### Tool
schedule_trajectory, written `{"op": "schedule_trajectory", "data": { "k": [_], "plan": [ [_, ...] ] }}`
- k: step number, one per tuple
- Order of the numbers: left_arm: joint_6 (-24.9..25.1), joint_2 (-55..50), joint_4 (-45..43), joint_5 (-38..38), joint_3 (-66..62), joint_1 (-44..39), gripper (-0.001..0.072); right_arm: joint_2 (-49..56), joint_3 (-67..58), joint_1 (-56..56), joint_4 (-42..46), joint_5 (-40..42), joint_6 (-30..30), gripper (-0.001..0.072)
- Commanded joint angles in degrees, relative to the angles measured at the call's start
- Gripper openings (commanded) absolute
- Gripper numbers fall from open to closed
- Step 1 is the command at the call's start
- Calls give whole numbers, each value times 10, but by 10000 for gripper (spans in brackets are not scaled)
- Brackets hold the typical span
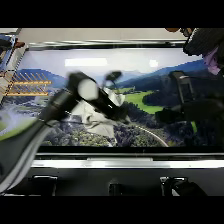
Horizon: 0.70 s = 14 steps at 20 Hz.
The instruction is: Fold the clothes and pants, and hang the long-sleeved shirts on hangers.
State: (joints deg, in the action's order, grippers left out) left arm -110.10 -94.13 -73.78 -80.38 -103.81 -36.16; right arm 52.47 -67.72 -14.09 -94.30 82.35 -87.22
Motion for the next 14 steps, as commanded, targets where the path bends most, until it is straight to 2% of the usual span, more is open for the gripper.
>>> {"op": "schedule_trajectory", "data": {
  "k": [1, 3, 4, 6, 7, 8, 11, 12, 14],
  "plan": [
    [-53, -74, 5, 88, 18, -87, 15, -63, 0, 0, 1, 24, 12, 37],
    [-57, -115, 37, 111, 18, -100, 21, -84, 0, 0, 2, 22, 33, 38],
    [-57, -126, 59, 116, 17, -98, 98, -90, 0, 0, 5, 21, 40, 40],
    [-56, -122, 75, 111, 14, -82, 457, -96, 0, 0, 4, 21, 42, 60],
    [-51, -113, 76, 102, 9, -68, 570, -96, 0, 0, 4, 22, 45, 138],
    [-32, -96, 76, 87, 2, -48, 632, -96, 0, 0, 4, 20, 60, 162],
    [21, -15, 57, 31, 2, 25, 632, -96, 0, 0, 3, -12, 95, 177],
    [31, 18, 30, 4, 2, 52, 632, -97, -1, 0, -2, -40, 103, 258],
    [39, 82, -41, -45, 2, 101, 631, -97, -5, 0, 8, -106, 140, 271]
  ]
}}
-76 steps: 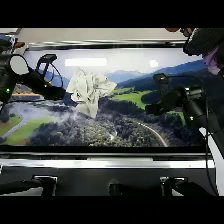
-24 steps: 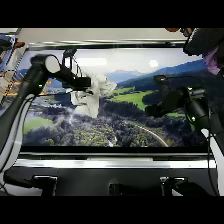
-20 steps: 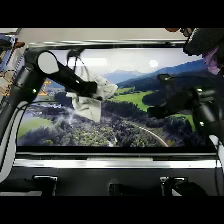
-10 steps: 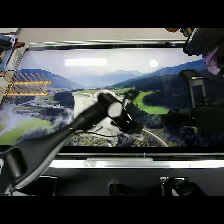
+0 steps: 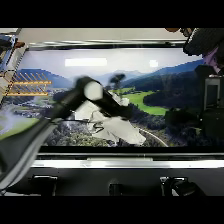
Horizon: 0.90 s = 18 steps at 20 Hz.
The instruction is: Fold the clothes and pants, and hang the long-sleeved shirts on hangers.
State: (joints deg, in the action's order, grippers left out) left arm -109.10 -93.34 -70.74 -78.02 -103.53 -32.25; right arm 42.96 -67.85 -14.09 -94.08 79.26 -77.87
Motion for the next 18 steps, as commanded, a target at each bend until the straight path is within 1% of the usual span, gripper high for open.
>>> {"op": "schedule_trajectory", "data": {
  "k": [1, 2, 4, 5, 7, 8, 10, 11, 13, 14, 15, 16, 17, 18],
  "plan": [
    [29, 103, -103, -89, -1, 86, 631, -2, -12, 0, 32, -108, 93, 285],
    [28, 132, -127, -107, -1, 112, 631, -2, -18, 0, 63, -142, 144, 288],
    [28, 179, -145, -126, -1, 161, 629, 0, -21, 0, 133, -195, 247, 287],
    [28, 197, -145, -128, -1, 181, 630, 5, -21, 0, 169, -204, 284, 287],
    [28, 226, -145, -131, -1, 215, 629, 24, -21, 0, 204, -203, 319, 283],
    [26, 235, -146, -131, -1, 226, 629, 37, -21, 0, 207, -204, 313, 254],
    [26, 245, -149, -130, -1, 242, 620, 60, -21, 0, 169, -200, 290, 246],
    [26, 245, -149, -130, -1, 247, 620, 66, -21, 0, 146, -201, 296, 249],
    [26, 242, -153, -130, -1, 248, 620, 83, -22, 0, 101, -232, 321, 249],
    [26, 241, -156, -130, -1, 248, 620, 99, -27, 0, 80, -222, 335, 249],
    [27, 239, -158, -130, -1, 248, 620, 124, -45, 6, 58, -178, 339, 249],
    [27, 236, -162, -130, -1, 248, 620, 160, -77, 35, -15, -118, 303, 252],
    [27, 235, -167, -130, 0, 248, 620, 196, -111, 79, -112, -75, 246, 252],
    [27, 234, -174, -130, 2, 248, 620, 235, -145, 136, -241, -50, 159, 252]
  ]
}}
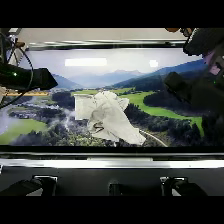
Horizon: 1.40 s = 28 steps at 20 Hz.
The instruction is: Fold the clothes and pants, and hang the long-sleeved shirts on hangers.
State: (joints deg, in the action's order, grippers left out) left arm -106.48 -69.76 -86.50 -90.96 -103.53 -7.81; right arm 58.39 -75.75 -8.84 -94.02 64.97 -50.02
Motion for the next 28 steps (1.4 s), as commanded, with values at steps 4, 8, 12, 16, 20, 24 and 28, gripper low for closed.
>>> {"op": "schedule_trajectory", "data": {
  "k": [4, 8, 12, 16, 20, 24, 28],
  "plan": [
    [8, -2, -31, -1, 26, 4, 620, 160, -94, 266, -342, 233, -409, 379],
    [17, -2, -32, -1, 55, 4, 620, 158, 96, 299, -305, 233, -478, 509],
    [22, -2, -31, 4, 87, 11, 620, 158, 266, 245, -313, 134, -533, 549],
    [24, -2, -31, 30, 93, 11, 620, 181, 327, 193, -319, 73, -546, 548],
    [24, -2, -31, 38, 93, 11, 620, 233, 329, 152, -358, 45, -567, 547],
    [24, -2, -31, 38, 93, 11, 621, 255, 329, 120, -361, 19, -567, 447],
    [24, -2, -19, 38, 110, 37, 621, 249, 329, 117, -362, 18, -572, 36]
  ]
}}
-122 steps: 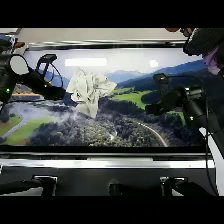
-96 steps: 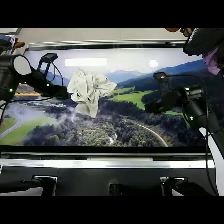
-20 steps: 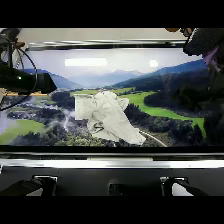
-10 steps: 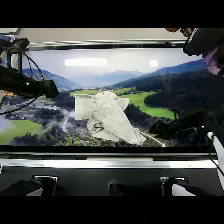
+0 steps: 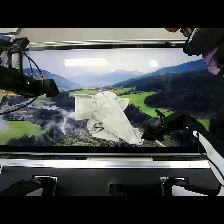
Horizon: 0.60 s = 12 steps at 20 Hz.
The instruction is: Fold the clothes and pants, and hang the long-sleeved shirts on hangers.
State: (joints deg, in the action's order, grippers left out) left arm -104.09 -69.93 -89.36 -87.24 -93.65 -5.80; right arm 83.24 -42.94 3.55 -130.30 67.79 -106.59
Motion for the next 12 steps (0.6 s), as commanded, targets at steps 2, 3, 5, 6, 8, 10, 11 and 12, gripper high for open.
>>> {"op": "schedule_trajectory", "data": {
  "k": [2, 3, 5, 6, 8, 10, 11, 12],
  "plan": [
    [3, 0, 56, 21, 56, 63, 620, -16, 1, -7, 1, -4, -6, 36],
    [21, 0, 102, 42, 91, 91, 598, -29, 1, -7, 4, 1, -5, 36],
    [68, 0, 189, 102, 183, 143, 598, -54, 1, -7, 5, 20, -2, 36],
    [91, 0, 224, 143, 234, 163, 598, -66, 1, -7, 5, 31, 1, 36],
    [144, -7, 296, 221, 322, 189, 599, -90, 1, -7, 5, 54, 3, 36],
    [192, -29, 347, 277, 381, 193, 599, -107, 1, -7, 5, 73, 3, 36],
    [209, -45, 368, 297, 396, 188, 599, -116, 1, -7, 4, 83, 3, 36],
    [228, -65, 387, 310, 403, 183, 599, -125, 1, -7, 5, 90, 3, 36]
  ]
}}
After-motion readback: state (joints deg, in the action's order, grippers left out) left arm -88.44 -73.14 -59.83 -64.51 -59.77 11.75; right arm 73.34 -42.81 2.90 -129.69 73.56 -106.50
